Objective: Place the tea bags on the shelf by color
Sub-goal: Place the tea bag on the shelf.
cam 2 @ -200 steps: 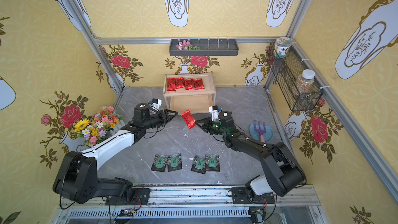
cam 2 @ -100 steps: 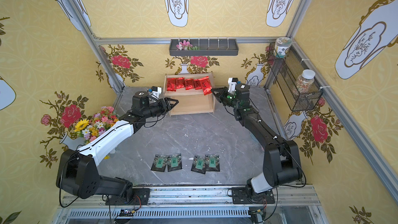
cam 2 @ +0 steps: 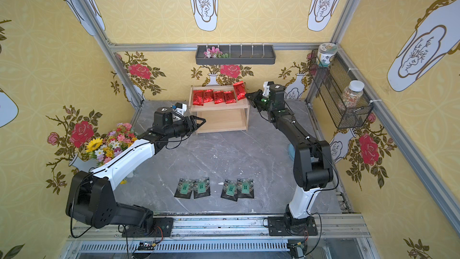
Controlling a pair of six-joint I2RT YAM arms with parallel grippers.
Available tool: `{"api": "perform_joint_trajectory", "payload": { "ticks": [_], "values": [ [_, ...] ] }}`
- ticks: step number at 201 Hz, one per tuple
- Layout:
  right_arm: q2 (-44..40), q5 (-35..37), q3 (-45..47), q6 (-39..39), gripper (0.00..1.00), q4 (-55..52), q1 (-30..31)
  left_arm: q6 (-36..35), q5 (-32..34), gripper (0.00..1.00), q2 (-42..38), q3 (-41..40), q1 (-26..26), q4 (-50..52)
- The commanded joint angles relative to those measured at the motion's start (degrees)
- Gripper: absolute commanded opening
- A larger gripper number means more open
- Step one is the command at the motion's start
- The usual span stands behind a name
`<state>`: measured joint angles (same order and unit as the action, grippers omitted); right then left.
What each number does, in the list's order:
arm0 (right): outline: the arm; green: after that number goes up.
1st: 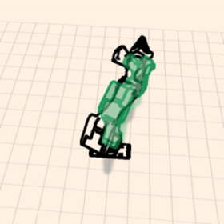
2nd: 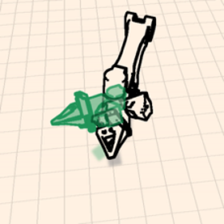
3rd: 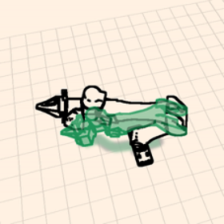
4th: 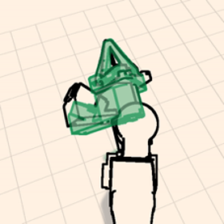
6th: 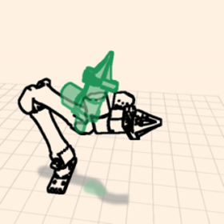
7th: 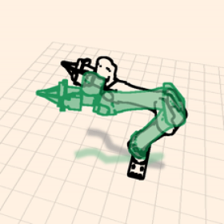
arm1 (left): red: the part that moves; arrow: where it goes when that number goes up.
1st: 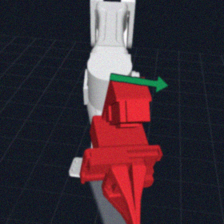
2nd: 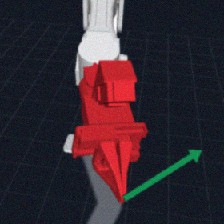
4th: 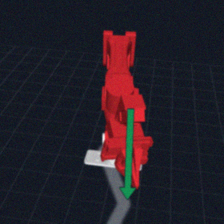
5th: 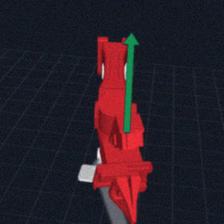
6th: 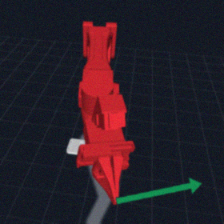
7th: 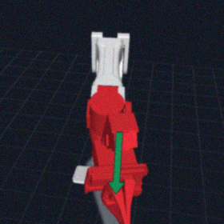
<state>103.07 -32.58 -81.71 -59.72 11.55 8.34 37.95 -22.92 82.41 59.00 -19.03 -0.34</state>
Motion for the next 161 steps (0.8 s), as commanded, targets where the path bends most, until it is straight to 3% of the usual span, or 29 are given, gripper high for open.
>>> {"api": "perform_joint_trajectory", "payload": {
  "ticks": [1, 161],
  "values": [
    [1.18, 1.23, -0.58, 0.77, 0.0, 0.97, 0.27, -0.86, -0.64, 0.63, 0.03, -0.52, 0.22, 0.08],
    [4.89, 5.33, -4.41, 1.97, 0.07, -2.64, 1.78, -0.93, -0.64, 0.64, -0.86, -1.68, 1.01, -0.01]
  ]
}}
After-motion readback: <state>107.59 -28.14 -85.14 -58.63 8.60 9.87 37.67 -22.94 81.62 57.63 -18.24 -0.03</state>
